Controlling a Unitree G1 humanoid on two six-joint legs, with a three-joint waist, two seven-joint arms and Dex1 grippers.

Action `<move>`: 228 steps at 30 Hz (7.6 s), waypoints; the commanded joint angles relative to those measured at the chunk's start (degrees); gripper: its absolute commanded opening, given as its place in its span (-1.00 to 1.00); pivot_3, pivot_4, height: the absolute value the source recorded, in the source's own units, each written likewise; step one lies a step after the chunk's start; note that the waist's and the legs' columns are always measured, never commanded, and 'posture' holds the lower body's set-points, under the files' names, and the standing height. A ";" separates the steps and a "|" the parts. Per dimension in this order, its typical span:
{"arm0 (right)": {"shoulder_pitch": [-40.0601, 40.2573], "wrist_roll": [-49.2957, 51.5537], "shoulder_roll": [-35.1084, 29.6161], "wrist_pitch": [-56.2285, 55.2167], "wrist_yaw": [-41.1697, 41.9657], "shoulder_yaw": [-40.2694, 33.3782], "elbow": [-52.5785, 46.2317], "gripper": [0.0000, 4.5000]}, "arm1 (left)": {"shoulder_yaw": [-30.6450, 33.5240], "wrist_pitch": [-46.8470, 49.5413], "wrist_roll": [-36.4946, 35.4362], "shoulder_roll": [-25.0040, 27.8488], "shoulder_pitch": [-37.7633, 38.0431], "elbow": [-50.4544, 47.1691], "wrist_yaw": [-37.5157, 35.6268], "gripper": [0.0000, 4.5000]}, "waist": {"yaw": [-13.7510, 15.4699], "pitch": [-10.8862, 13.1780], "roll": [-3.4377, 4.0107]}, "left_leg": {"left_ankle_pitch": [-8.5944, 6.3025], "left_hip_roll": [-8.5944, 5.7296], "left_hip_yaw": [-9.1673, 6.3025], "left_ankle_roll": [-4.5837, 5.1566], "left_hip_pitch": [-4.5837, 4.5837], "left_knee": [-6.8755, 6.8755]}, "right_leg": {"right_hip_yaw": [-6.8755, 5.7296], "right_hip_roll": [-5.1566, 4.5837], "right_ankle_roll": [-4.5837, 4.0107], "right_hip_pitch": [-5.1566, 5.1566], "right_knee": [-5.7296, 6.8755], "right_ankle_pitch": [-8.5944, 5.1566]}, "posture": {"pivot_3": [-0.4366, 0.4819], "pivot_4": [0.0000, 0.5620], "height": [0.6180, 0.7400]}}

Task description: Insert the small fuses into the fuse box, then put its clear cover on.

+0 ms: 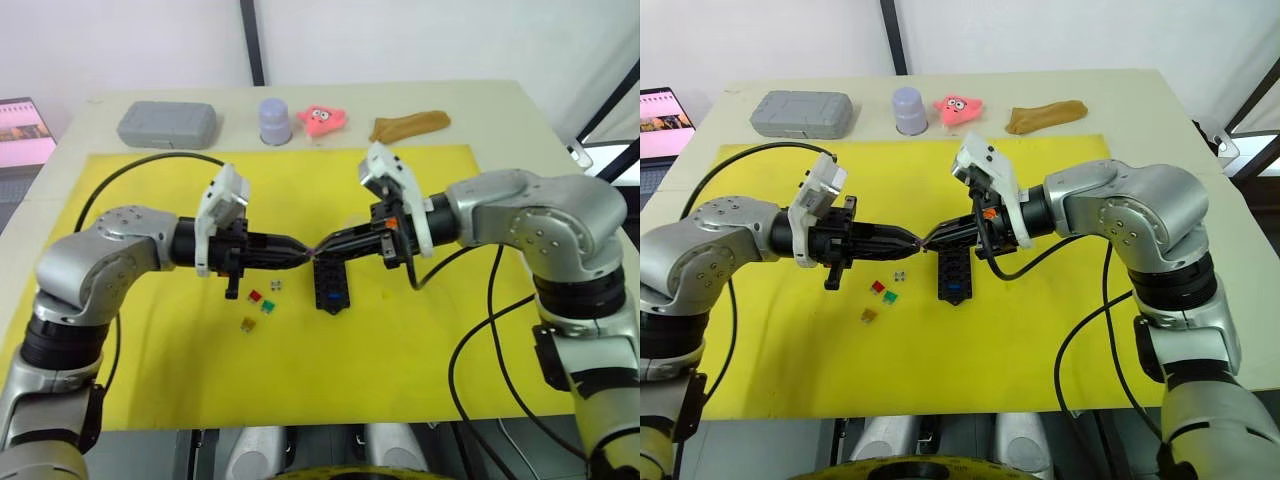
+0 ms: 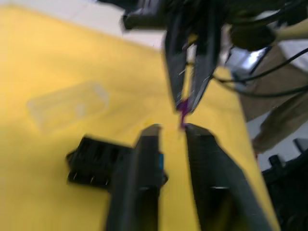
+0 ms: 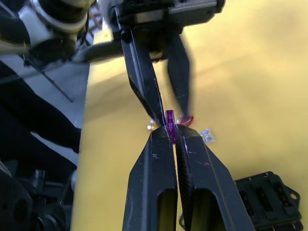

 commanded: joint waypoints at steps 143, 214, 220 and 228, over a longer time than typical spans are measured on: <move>8.29 -33.37 -0.87 -27.54 14.33 12.73 0.27 -0.97 | -11.88 -26.04 27.92 -9.65 9.46 3.56 4.33 1.00 | 0.14 -0.06 -0.04 | 0.00 0.02 0.01 0.00 0.06 0.04 | 0.00 0.03 0.00 0.05 0.09 0.00 | -0.05 -0.47 0.86; 10.43 -21.87 -13.90 -35.03 22.12 -5.34 5.68 0.98 | 22.74 7.33 -7.71 7.34 30.42 0.72 -2.83 1.00 | 0.05 0.11 0.22 | -0.07 0.07 0.08 0.07 0.04 -0.08 | 0.02 -0.06 0.00 0.03 -0.07 0.00 | -0.05 -0.47 0.86; 8.32 -19.65 -9.43 -32.45 21.29 -1.46 -1.18 0.98 | 18.12 20.29 -16.65 4.67 27.66 5.49 -1.08 1.00 | 0.13 0.11 0.20 | -0.07 0.06 0.07 0.08 0.04 -0.04 | 0.02 -0.06 0.00 0.04 -0.05 0.00 | -0.05 -0.47 0.86; 8.15 -18.27 -8.10 -30.87 20.34 -0.47 -4.52 1.00 | 14.81 27.11 -16.92 3.30 23.01 15.81 0.62 0.89 | 0.09 0.10 0.18 | -0.06 0.04 0.05 0.06 0.06 -0.02 | 0.02 -0.04 0.00 0.02 0.00 0.00 | -0.05 -0.47 0.86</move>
